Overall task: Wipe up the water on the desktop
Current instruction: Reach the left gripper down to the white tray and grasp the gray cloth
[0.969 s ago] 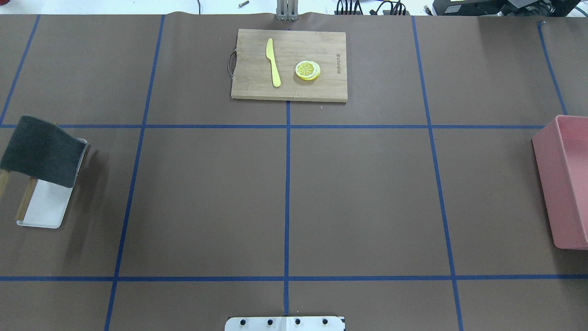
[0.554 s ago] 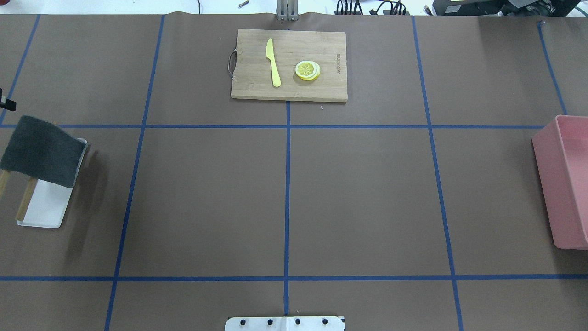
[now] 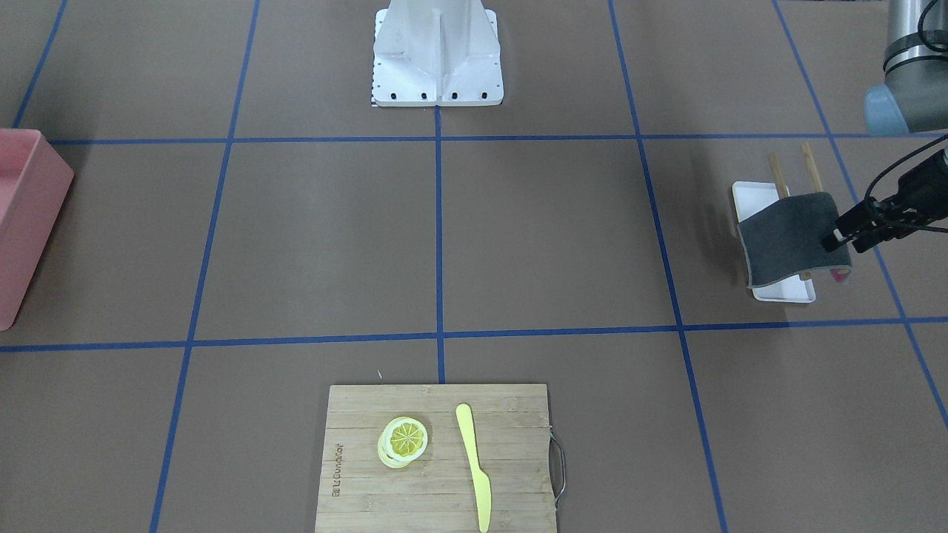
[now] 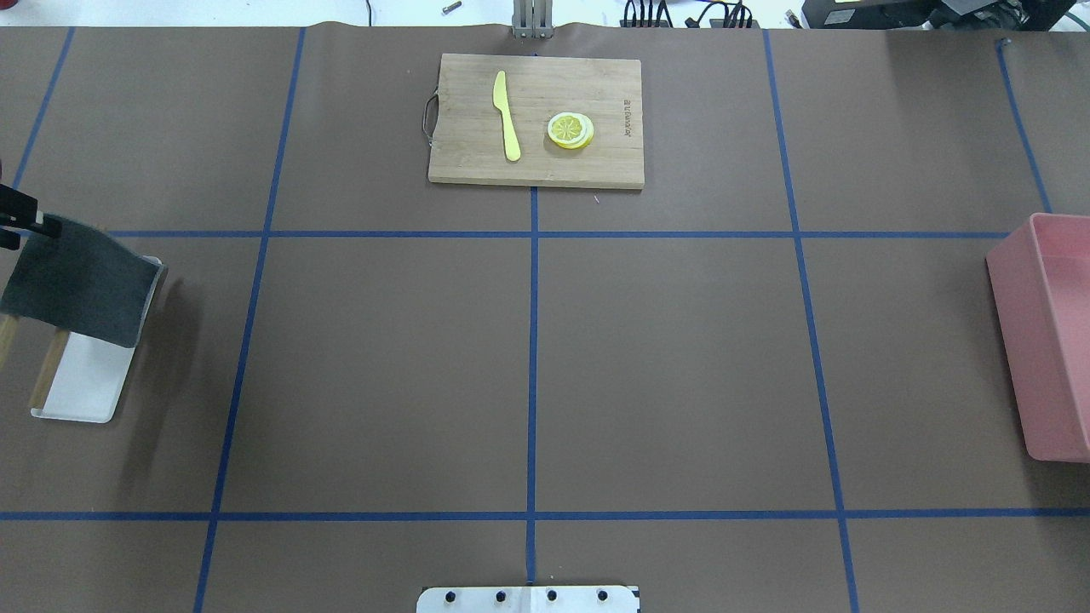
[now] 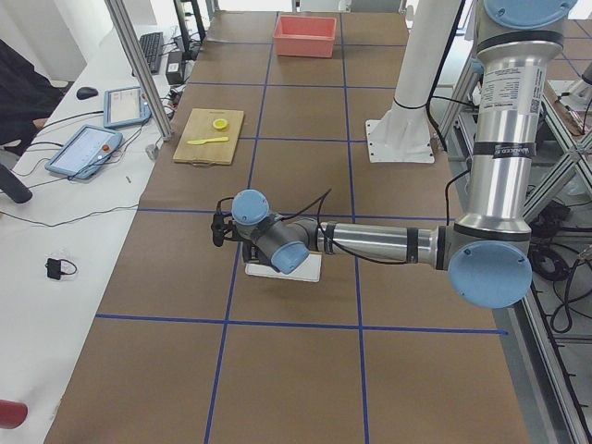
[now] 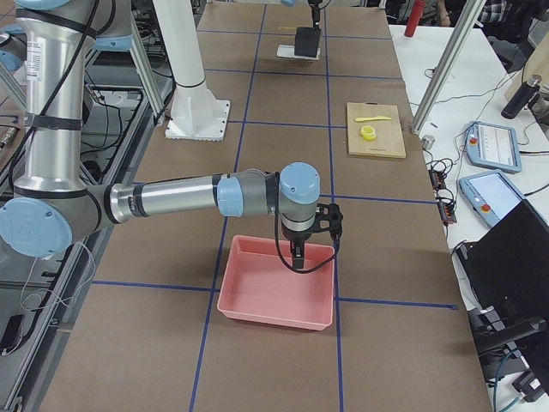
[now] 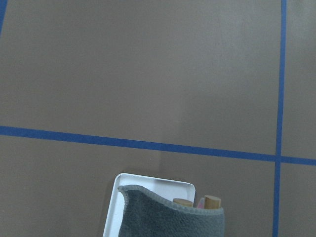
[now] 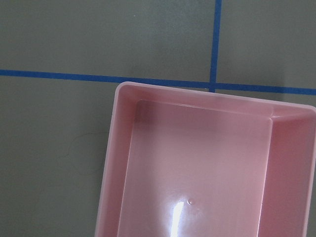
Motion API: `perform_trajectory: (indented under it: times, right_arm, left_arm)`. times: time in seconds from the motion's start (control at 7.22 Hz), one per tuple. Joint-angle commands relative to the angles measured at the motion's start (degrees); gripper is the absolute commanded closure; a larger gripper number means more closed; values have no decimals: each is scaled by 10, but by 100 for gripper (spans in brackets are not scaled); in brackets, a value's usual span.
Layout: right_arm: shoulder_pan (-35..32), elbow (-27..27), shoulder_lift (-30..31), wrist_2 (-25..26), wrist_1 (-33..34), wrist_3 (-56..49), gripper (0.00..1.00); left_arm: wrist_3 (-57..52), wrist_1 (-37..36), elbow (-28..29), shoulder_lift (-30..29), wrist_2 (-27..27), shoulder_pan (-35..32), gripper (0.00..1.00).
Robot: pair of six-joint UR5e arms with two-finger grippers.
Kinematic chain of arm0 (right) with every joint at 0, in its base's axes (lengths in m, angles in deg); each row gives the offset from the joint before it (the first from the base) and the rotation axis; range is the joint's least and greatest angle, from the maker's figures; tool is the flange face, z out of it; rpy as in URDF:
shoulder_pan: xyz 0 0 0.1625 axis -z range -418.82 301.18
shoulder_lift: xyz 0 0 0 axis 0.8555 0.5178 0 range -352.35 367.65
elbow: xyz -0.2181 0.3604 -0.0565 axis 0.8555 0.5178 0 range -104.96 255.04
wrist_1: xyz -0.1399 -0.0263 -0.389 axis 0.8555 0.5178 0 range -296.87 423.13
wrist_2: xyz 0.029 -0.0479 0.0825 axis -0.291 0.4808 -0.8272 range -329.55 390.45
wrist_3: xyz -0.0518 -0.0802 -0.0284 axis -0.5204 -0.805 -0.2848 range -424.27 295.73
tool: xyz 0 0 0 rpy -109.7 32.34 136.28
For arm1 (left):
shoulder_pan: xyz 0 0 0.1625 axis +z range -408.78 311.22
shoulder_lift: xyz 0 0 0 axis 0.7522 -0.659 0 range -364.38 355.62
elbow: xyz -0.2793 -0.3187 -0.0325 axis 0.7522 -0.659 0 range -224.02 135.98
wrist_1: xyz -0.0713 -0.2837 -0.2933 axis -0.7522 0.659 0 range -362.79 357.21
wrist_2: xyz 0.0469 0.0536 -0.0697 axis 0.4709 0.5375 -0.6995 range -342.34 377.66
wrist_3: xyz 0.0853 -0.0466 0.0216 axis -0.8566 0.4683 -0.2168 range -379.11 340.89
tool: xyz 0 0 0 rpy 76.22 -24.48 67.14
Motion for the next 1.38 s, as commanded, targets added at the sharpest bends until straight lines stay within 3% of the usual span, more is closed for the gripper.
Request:
perform_trajectory:
  times: [0.0, 0.28, 0.42, 0.69, 1.25]
  right_arm:
    - [1, 0, -1, 0, 2, 0, 0]
    - [1, 0, -7, 0, 4, 0, 0]
    - [2, 0, -7, -1, 4, 0, 0]
    - [3, 0, -7, -1, 4, 0, 0]
    - [11, -1, -8, -4, 1, 40, 0]
  left_arm:
    - [-3, 0, 2, 4, -29, -1, 55]
    - [-5, 0, -2, 18, -52, -1, 56]
    - [-5, 0, -2, 18, -53, -2, 66]
    - [-5, 0, -3, 18, -58, -7, 99]
    - [-5, -5, -2, 18, -71, -30, 100]
